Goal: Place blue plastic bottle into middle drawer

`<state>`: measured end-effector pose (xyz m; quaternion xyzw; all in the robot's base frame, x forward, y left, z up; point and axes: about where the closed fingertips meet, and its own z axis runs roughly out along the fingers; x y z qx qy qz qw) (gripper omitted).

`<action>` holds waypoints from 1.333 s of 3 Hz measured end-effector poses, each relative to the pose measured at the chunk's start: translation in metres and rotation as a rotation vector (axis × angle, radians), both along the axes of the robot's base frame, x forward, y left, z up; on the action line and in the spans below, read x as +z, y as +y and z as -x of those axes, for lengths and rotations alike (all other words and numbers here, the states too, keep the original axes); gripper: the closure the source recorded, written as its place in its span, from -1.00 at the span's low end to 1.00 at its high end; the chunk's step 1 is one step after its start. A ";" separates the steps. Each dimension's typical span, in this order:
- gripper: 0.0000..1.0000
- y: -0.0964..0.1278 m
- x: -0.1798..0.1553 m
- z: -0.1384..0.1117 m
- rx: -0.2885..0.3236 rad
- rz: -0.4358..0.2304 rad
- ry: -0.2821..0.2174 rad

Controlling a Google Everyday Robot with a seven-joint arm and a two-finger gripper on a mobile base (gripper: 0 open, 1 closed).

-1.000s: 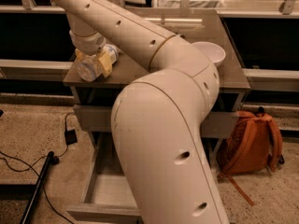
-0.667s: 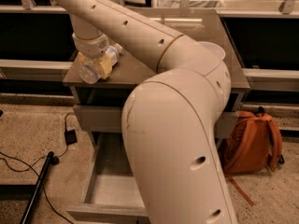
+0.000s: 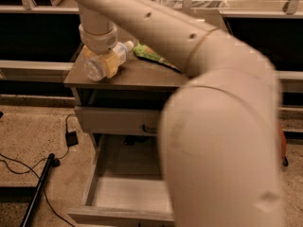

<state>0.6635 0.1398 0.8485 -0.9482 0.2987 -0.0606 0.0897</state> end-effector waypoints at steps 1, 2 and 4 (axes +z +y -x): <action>1.00 -0.016 0.059 0.051 -0.136 -0.188 -0.093; 1.00 -0.085 0.065 0.121 -0.429 -0.271 -0.070; 1.00 -0.133 -0.016 0.203 -0.607 -0.206 0.225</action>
Offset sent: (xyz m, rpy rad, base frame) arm -0.2071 -0.1719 -0.0114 0.2119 0.0746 -0.8279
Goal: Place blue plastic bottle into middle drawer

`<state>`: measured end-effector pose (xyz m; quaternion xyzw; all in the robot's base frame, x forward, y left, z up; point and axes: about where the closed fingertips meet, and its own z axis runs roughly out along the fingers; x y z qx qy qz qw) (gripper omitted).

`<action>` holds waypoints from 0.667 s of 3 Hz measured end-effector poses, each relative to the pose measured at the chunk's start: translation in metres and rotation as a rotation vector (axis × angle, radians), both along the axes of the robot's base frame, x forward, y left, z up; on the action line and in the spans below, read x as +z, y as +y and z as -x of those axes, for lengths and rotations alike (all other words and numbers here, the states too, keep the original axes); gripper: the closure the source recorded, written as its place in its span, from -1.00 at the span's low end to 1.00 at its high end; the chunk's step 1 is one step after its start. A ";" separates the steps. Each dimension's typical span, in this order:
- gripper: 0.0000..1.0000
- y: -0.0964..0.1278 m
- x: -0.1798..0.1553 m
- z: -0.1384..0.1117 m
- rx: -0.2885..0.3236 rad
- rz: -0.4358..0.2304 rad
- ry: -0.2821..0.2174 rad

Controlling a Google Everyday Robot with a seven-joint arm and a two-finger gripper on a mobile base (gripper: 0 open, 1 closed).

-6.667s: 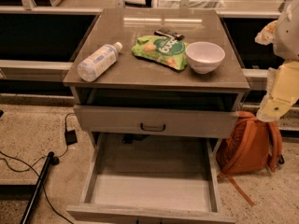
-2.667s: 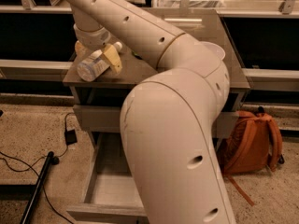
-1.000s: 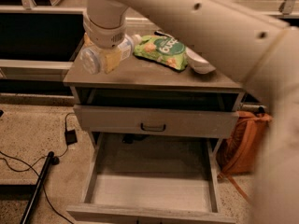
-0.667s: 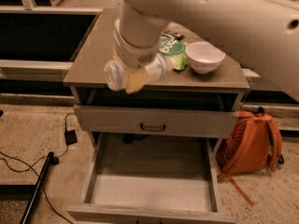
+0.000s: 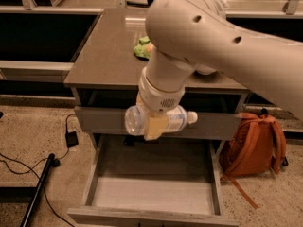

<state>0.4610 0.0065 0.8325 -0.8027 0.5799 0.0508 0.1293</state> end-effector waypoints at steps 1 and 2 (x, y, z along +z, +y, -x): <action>1.00 0.002 0.003 0.006 0.014 -0.021 0.010; 1.00 -0.007 -0.032 -0.006 -0.004 -0.119 0.042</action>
Offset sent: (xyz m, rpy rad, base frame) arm 0.0746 -0.0478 -0.0647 0.5095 -0.1605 0.0977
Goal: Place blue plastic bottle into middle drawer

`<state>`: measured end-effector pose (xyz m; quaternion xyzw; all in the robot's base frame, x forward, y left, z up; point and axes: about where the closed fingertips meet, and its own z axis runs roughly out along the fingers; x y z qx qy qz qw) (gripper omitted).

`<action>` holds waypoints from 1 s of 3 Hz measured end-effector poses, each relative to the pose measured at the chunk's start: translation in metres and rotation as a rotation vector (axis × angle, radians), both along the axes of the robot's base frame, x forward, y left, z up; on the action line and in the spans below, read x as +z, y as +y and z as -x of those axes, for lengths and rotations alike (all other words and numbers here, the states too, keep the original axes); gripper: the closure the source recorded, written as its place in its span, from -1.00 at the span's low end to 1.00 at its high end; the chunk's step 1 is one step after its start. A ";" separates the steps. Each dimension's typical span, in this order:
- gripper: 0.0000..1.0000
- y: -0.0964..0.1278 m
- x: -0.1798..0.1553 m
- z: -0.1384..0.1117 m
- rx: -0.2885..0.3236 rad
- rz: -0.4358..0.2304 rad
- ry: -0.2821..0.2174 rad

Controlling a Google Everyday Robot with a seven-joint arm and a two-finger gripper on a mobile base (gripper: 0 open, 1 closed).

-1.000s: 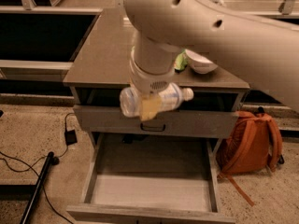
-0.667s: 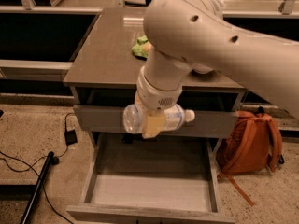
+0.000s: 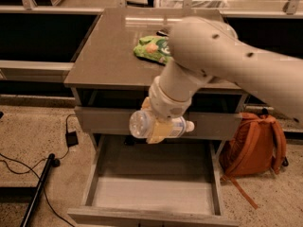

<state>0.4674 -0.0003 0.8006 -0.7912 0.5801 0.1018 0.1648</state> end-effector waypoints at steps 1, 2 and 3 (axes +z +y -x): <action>1.00 -0.020 -0.045 -0.025 -0.073 -0.269 0.013; 1.00 -0.053 -0.088 -0.053 -0.150 -0.472 0.021; 1.00 -0.070 -0.139 -0.071 -0.177 -0.538 0.057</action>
Offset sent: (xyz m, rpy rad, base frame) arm 0.0940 -0.0960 -0.1734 0.6901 0.0728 -0.2077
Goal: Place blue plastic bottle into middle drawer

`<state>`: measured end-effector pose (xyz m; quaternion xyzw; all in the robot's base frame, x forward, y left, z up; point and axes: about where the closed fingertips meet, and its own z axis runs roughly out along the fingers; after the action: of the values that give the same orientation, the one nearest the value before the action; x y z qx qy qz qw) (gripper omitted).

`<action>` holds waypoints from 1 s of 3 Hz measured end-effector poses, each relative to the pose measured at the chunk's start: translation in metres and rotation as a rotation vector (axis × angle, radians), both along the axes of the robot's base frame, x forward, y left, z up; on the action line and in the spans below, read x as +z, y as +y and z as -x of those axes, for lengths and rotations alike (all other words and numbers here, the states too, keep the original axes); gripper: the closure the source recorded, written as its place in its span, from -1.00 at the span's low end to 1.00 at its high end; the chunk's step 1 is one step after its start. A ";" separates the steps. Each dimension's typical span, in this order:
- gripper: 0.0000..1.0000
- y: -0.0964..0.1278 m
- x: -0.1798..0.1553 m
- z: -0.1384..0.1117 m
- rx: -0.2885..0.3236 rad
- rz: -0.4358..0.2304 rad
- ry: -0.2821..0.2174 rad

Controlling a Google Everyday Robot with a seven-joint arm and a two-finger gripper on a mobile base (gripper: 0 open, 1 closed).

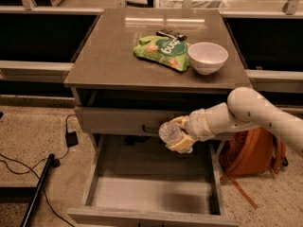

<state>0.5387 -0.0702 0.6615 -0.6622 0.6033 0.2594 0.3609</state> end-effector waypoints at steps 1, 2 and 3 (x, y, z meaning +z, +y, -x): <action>1.00 -0.029 -0.059 -0.003 -0.049 -0.018 0.081; 1.00 -0.057 -0.091 0.005 -0.099 -0.010 0.065; 1.00 -0.061 -0.093 0.006 -0.110 -0.009 0.060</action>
Offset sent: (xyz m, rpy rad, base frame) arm -0.0198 -0.1043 -0.1307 -0.0078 0.0265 -0.1928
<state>0.5332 -0.1317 0.5688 -0.6181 0.6483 0.2618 0.3593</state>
